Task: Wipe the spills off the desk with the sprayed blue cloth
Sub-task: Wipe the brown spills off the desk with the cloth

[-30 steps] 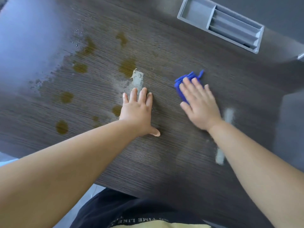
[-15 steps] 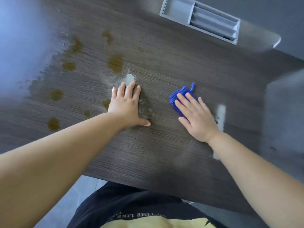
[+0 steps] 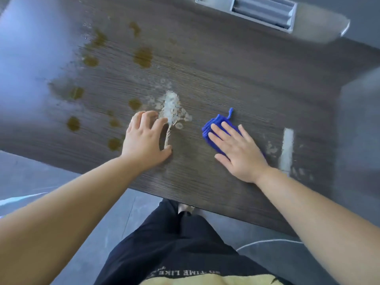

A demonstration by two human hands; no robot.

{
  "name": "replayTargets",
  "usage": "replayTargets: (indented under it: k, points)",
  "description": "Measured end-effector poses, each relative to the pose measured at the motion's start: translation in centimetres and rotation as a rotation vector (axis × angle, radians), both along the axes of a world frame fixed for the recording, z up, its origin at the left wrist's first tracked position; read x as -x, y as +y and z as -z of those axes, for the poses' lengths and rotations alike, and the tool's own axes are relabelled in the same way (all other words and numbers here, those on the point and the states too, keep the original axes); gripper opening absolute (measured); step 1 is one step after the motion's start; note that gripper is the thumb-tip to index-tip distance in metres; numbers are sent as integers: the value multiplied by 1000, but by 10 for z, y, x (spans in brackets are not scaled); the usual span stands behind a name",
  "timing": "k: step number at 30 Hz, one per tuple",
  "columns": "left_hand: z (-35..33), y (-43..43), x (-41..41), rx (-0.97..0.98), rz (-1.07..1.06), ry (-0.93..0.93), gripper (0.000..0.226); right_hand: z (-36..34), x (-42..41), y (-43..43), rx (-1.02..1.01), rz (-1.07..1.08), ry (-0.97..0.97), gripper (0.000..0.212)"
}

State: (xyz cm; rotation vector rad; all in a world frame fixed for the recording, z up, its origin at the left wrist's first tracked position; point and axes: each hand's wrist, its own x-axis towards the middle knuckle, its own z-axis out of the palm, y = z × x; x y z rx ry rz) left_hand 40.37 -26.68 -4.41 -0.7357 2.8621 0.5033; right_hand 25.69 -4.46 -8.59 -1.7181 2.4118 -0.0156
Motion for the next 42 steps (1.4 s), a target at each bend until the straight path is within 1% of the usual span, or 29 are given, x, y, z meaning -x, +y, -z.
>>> replayTargets:
  k: [2,4,5,6,7,8,10,12,13,14,15,16,20,21,22,23,25,28,29,30,31,32,35,36,37,38,39,40,42]
  points:
    - [1,3,-21,2,-63,-65,78,1,16,-9,1,202,-6,59]
    - [1,6,-33,13,-103,-112,85,1,13,-46,-10,488,3,59]
    - [1,7,-37,12,-120,-120,87,1,6,-66,-19,598,17,60]
    - [-1,8,-40,12,-131,-128,88,0,-7,-86,-17,653,15,61]
    - [-2,9,-43,17,-127,-139,88,-1,-21,-100,-12,642,-1,62]
    - [-2,10,-45,23,-117,-146,88,0,-37,-107,-3,572,-21,62]
    - [-2,7,-52,27,-105,-138,88,0,-72,-99,18,312,-55,61]
    - [-2,2,-59,22,-97,-129,90,0,-82,-72,28,31,-46,59]
    - [-2,-1,-62,12,-90,-139,91,0,-74,-59,17,-68,-42,58]
    - [-2,-5,-64,2,-78,-151,91,2,-61,-50,13,-110,-22,58]
    - [-2,-8,-66,-2,-59,-165,91,2,-46,-45,7,-86,-6,59]
    - [-2,-10,-67,-1,-36,-176,92,2,-33,-45,9,-5,4,61]
    - [1,-19,-73,27,41,-136,93,0,-17,-100,-38,604,14,59]
    - [2,-21,-73,47,57,-122,94,0,-23,-119,-38,702,21,60]
    - [2,-23,-73,72,75,-115,96,-2,-32,-135,-35,743,17,60]
    - [2,-27,-75,91,91,-120,98,-2,-46,-148,-32,728,3,61]
    - [4,-33,-75,104,97,-155,105,0,-76,-148,-2,557,-31,61]
    - [7,-49,-78,55,83,-225,116,-2,-106,-102,18,193,-27,60]
    - [7,-54,-79,38,91,-245,119,-1,-101,-83,1,111,-5,59]
    - [7,-58,-79,33,116,-264,120,1,-92,-68,-6,85,20,59]
    - [5,-61,-79,41,146,-281,121,1,-84,-57,-10,124,29,59]
    - [4,-63,-79,53,171,-294,121,1,-77,-54,-18,222,24,60]
    - [0,-69,-77,71,207,-301,117,2,-77,-85,-15,695,41,59]
    - [-1,-70,-77,74,214,-303,116,2,-84,-103,-14,825,49,60]
    - [-1,-70,-77,75,217,-304,116,1,-94,-119,-9,898,46,60]
    - [-1,-70,-77,75,215,-301,115,2,-105,-133,-2,894,31,60]
    - [0,-69,-77,75,210,-297,115,3,-119,-141,12,819,14,60]
    - [0,-69,-78,72,208,-294,116,2,-136,-143,26,699,-11,59]
    - [1,-68,-78,65,201,-284,116,3,-159,-125,35,385,-25,58]
